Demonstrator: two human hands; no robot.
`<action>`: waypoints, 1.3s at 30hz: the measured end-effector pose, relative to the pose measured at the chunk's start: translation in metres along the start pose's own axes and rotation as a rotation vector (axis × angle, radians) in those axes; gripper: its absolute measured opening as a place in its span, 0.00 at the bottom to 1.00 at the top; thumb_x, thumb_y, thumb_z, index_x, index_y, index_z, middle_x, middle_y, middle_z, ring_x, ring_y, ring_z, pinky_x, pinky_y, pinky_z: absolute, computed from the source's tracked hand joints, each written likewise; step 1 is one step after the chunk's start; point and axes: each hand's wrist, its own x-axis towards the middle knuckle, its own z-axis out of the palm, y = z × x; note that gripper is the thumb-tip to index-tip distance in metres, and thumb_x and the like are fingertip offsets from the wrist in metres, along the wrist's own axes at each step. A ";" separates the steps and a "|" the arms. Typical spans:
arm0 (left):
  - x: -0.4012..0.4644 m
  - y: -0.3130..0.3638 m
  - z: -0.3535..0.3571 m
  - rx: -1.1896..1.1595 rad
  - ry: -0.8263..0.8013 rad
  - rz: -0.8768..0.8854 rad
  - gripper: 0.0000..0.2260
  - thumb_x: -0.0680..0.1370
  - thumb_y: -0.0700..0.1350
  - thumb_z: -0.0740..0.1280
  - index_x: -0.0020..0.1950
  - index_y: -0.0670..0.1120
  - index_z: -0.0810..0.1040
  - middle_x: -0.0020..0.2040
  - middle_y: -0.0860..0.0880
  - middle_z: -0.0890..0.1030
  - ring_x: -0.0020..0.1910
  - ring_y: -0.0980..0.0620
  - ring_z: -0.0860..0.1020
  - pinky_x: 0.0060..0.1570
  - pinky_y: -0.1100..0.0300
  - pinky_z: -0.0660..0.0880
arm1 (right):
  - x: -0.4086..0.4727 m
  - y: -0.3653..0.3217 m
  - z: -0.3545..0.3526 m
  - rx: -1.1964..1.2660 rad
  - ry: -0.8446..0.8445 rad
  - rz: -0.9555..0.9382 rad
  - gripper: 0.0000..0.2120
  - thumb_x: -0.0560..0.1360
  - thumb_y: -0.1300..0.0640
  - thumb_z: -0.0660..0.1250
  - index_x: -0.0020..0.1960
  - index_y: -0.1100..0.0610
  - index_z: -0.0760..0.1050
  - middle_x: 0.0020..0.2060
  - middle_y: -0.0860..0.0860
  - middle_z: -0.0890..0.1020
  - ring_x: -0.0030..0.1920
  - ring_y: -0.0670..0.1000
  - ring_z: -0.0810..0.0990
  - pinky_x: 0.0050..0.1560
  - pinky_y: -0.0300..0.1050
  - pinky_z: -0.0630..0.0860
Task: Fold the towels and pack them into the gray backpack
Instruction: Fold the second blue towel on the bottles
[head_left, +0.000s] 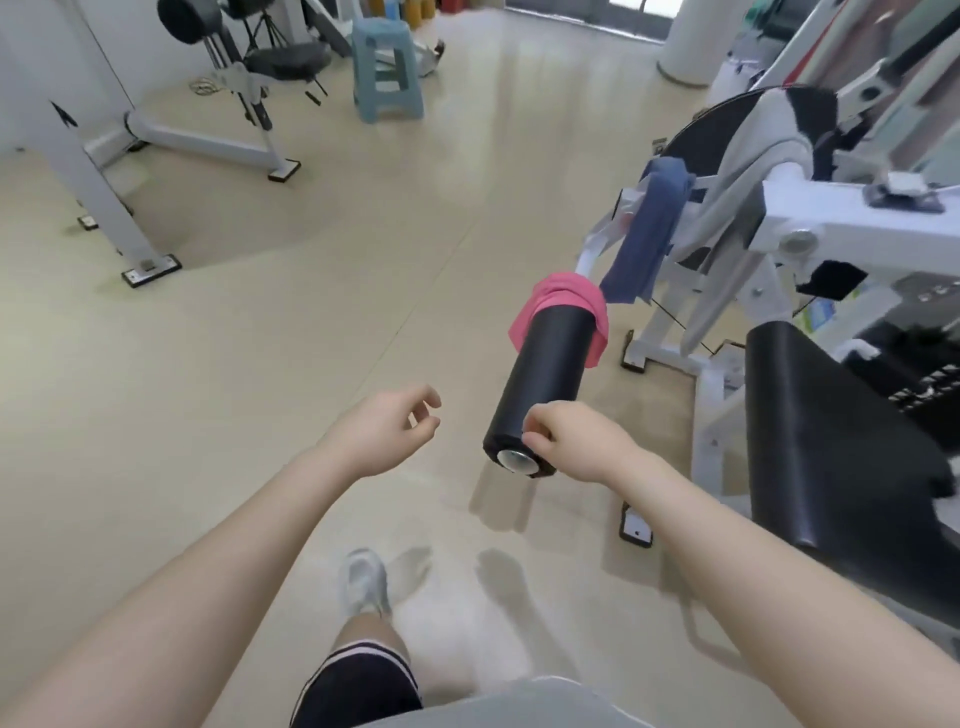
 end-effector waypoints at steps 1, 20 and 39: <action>0.025 -0.010 -0.007 0.005 -0.012 0.009 0.11 0.79 0.48 0.59 0.60 0.49 0.71 0.49 0.55 0.75 0.41 0.54 0.74 0.41 0.60 0.70 | 0.023 0.004 -0.005 0.005 0.005 0.018 0.11 0.77 0.53 0.57 0.50 0.57 0.74 0.47 0.53 0.80 0.47 0.56 0.77 0.45 0.50 0.75; 0.529 0.032 -0.159 0.239 -0.317 0.495 0.13 0.79 0.41 0.57 0.63 0.42 0.71 0.53 0.45 0.78 0.46 0.49 0.73 0.41 0.63 0.63 | 0.364 0.095 -0.172 0.452 0.390 0.603 0.10 0.76 0.59 0.58 0.50 0.60 0.77 0.46 0.54 0.81 0.47 0.54 0.77 0.46 0.45 0.71; 0.917 0.264 -0.113 0.385 -0.641 0.723 0.13 0.79 0.43 0.59 0.62 0.44 0.73 0.57 0.46 0.78 0.53 0.47 0.75 0.51 0.62 0.68 | 0.560 0.414 -0.299 0.228 0.384 1.206 0.17 0.80 0.52 0.54 0.65 0.58 0.65 0.61 0.58 0.75 0.61 0.60 0.73 0.58 0.51 0.70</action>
